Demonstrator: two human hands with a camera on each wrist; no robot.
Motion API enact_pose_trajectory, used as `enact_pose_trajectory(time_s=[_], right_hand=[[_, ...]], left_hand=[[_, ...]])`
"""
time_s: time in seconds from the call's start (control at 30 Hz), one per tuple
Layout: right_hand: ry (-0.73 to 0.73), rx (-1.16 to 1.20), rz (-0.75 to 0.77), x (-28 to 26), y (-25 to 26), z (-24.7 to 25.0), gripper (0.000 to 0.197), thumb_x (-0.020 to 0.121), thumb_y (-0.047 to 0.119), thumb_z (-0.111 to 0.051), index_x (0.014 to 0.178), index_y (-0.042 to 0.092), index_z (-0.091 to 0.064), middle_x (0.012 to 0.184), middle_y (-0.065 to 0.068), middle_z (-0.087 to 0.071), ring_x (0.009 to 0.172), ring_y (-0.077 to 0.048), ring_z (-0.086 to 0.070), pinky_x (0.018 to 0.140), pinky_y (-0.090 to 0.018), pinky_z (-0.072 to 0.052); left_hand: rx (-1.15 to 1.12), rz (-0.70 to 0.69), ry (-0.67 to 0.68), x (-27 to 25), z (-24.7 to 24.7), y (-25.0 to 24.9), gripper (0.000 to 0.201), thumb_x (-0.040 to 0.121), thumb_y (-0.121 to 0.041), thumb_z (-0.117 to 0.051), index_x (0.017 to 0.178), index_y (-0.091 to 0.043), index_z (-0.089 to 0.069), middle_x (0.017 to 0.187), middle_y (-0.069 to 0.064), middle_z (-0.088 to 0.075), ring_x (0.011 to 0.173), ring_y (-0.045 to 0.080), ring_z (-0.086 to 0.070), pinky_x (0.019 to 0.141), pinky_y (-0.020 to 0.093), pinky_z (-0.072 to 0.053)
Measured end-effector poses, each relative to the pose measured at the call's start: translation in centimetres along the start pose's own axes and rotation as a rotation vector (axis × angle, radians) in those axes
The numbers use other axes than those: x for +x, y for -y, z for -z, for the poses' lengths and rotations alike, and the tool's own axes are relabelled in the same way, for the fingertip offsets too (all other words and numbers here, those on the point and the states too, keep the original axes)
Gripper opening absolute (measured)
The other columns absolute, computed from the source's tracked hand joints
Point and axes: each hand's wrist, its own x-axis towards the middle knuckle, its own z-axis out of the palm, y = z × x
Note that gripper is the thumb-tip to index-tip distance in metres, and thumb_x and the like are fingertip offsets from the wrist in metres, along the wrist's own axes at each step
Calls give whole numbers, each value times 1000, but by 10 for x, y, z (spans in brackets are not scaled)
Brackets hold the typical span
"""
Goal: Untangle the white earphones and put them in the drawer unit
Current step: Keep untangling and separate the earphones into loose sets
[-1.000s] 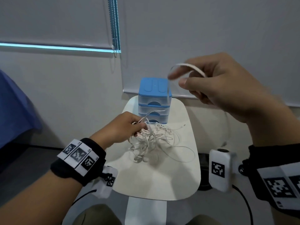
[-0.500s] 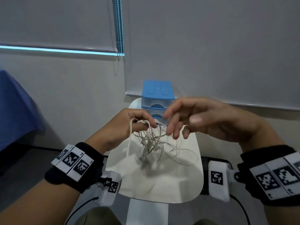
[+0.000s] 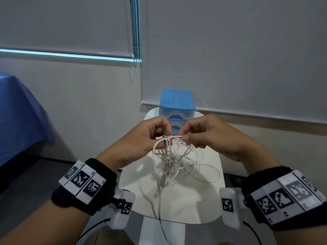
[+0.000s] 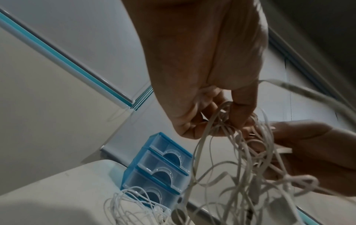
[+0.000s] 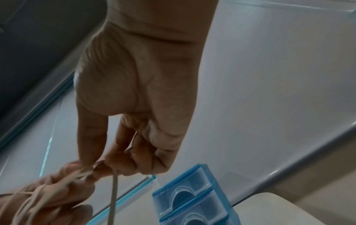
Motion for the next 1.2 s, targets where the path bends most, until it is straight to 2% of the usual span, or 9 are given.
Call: enact_pose_trajectory(time_s=[0.27,0.37,0.57,0.7,0.87,0.93,1.03,1.1,1.2], right_hand=[[-361,353,-161,1,-1,3,21,93,11,-51,73,13,-56,65,-5,-57,63,-16,-44,59,-31,-30],[-310,652,-191,1,2,0,22,93,23,-41,72,18,-46,63,-4,-57,64,-17,-47,64,-36,-28],[-296,979,143,2,11,-4,15,94,26,-57,79,25,-53,128,-12,-71,107,-16,-63,87,-34,-40],[-485,1022,312,-1,16,8,31,88,14,-59,59,24,-66,134,-4,-69,121,-17,-59,94,-31,-42],[-783,305,-117,4,-16,20,22,70,25,-79,79,7,-71,88,-10,-65,84,-19,-57,68,-30,-43],[-653,-51,-330,5,-30,13,32,80,24,-81,106,11,-67,105,-5,-64,99,-20,-58,79,-33,-47],[-542,-246,-154,2,-26,-1,77,81,21,-81,147,29,-42,148,6,-45,136,-14,-43,110,-36,-40],[-403,-270,37,2,-11,-8,66,85,19,-79,143,35,-51,138,15,-55,126,-2,-51,102,-23,-42],[-274,-423,60,3,12,-8,9,94,22,-69,94,25,-78,85,10,-75,71,4,-60,66,-17,-44]], left_hand=[[-21,101,-9,-1,-5,7,39,84,10,-57,115,-13,-64,82,3,-63,72,14,-55,67,26,-43],[11,167,81,-4,-7,2,45,72,-2,-47,108,-7,-73,83,9,-60,74,21,-46,65,28,-36],[245,203,103,-7,-12,2,35,97,-43,-66,82,-13,-78,73,-4,-59,69,9,-45,66,23,-35],[320,192,-19,-9,-10,12,49,97,-60,-56,75,-20,-72,72,1,-51,71,20,-40,72,33,-33],[336,137,-190,0,-13,0,51,103,-52,-47,67,-17,-48,69,1,-43,69,20,-36,70,36,-29],[386,142,-205,6,-18,-7,52,102,-49,-50,67,-11,-40,68,4,-40,65,20,-35,66,36,-28],[475,176,-153,16,-24,-16,53,102,-43,-55,65,-13,-32,61,-1,-31,57,18,-29,59,32,-23],[542,204,-115,22,-26,-22,54,103,-37,-57,59,-18,-32,53,-9,-28,50,13,-24,50,29,-21],[623,227,-81,28,-24,-28,52,101,-36,-59,52,-22,-53,52,-9,-34,51,14,-27,50,29,-22]])
